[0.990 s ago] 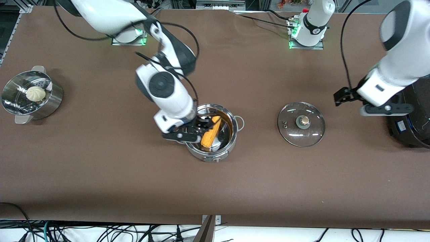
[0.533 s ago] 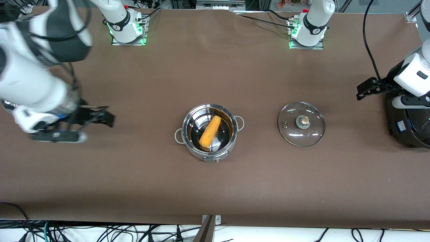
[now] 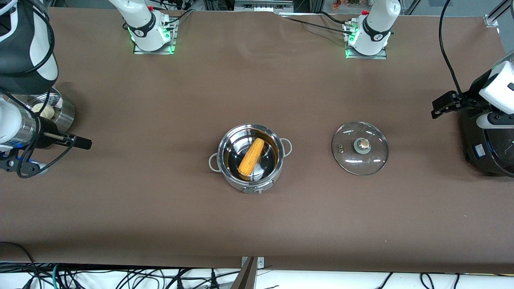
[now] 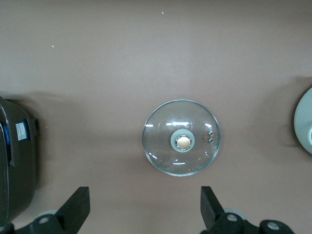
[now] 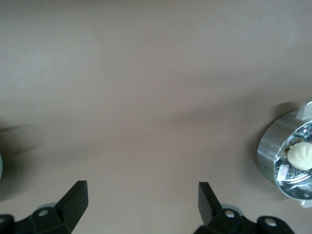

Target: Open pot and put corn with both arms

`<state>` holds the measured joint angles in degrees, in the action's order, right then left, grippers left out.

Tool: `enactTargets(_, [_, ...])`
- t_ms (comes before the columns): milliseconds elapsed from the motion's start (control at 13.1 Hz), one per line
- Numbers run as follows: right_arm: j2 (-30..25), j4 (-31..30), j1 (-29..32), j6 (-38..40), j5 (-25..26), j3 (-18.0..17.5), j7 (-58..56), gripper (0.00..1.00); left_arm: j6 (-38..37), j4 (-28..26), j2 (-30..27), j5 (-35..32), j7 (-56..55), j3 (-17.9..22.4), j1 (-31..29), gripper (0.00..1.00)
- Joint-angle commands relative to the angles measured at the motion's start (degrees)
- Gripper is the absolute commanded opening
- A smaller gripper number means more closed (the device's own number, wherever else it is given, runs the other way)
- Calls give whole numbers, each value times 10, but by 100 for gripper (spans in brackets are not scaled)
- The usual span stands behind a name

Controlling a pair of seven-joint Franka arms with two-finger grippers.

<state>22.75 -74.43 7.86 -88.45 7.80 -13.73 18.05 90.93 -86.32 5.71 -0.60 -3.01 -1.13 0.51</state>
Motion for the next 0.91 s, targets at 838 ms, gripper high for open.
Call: enactTargets(838, [-116, -203, 8, -142, -23, 4, -3, 100, -17, 22, 10, 10, 11, -1, -1, 100])
